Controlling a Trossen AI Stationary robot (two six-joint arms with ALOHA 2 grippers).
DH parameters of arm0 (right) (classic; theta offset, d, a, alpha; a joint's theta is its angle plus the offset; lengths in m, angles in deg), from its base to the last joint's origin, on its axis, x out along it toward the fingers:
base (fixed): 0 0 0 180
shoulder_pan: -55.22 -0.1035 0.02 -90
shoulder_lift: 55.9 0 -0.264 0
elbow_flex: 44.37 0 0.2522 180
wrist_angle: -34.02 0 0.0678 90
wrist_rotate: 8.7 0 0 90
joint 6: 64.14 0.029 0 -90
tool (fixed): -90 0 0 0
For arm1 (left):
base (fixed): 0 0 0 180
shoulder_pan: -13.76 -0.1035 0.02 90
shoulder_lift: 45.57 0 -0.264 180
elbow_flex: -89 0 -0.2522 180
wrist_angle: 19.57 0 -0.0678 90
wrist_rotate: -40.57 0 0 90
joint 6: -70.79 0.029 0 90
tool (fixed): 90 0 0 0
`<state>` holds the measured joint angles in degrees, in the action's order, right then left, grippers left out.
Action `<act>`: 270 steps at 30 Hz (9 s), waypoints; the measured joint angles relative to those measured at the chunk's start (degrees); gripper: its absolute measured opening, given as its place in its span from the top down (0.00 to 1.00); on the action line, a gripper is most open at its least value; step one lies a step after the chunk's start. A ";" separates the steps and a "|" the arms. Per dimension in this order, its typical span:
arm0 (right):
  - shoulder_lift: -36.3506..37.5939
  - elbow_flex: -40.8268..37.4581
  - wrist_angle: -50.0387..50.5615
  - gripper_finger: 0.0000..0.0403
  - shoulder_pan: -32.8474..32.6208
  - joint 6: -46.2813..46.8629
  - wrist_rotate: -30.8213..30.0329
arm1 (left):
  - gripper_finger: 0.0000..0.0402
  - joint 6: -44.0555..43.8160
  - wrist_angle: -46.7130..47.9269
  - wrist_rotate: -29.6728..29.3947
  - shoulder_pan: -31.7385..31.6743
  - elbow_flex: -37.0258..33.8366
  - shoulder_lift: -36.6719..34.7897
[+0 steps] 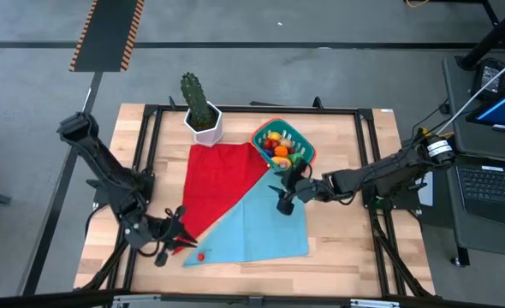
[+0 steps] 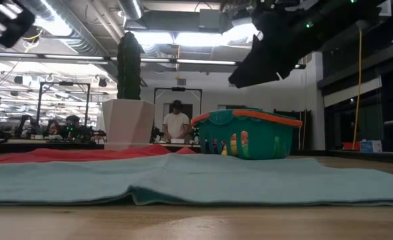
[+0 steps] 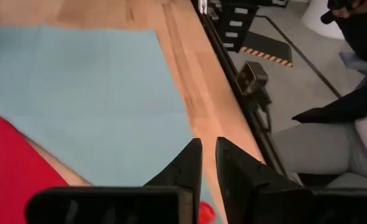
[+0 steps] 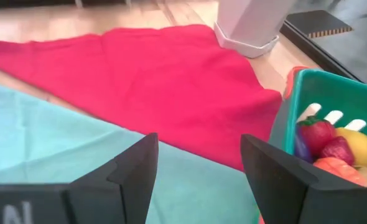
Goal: Build produce basket
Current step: Put the red cherry into the blue basket
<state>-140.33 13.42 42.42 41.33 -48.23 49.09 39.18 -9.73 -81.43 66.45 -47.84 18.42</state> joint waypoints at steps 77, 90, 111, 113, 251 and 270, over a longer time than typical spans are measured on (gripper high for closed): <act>-0.66 0.09 -17.16 0.43 -11.10 -11.87 14.95 | 0.59 -31.78 28.91 16.54 -4.91 26.77 32.63; -1.42 0.04 -17.07 0.43 -11.10 -10.36 14.95 | 0.59 -32.54 28.98 16.94 -4.62 26.77 34.11; -1.44 0.04 -17.05 0.43 -11.10 -10.37 14.95 | 0.59 -32.40 33.28 16.56 -4.63 26.77 34.34; -1.44 0.04 -17.05 0.43 -11.10 -10.37 14.95 | 0.59 -32.38 33.27 16.55 -4.63 26.77 34.35; -0.79 -1.80 -15.80 0.43 -18.72 -6.49 3.99 | 0.78 -23.31 39.05 -17.24 5.29 25.56 19.51; -0.76 -10.92 -37.38 0.43 -25.75 -7.09 0.32 | 0.78 1.09 -12.35 -22.88 0.92 7.82 19.53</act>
<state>-141.09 2.51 5.04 15.59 -55.32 49.41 40.27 -22.08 -104.31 67.37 -40.01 37.95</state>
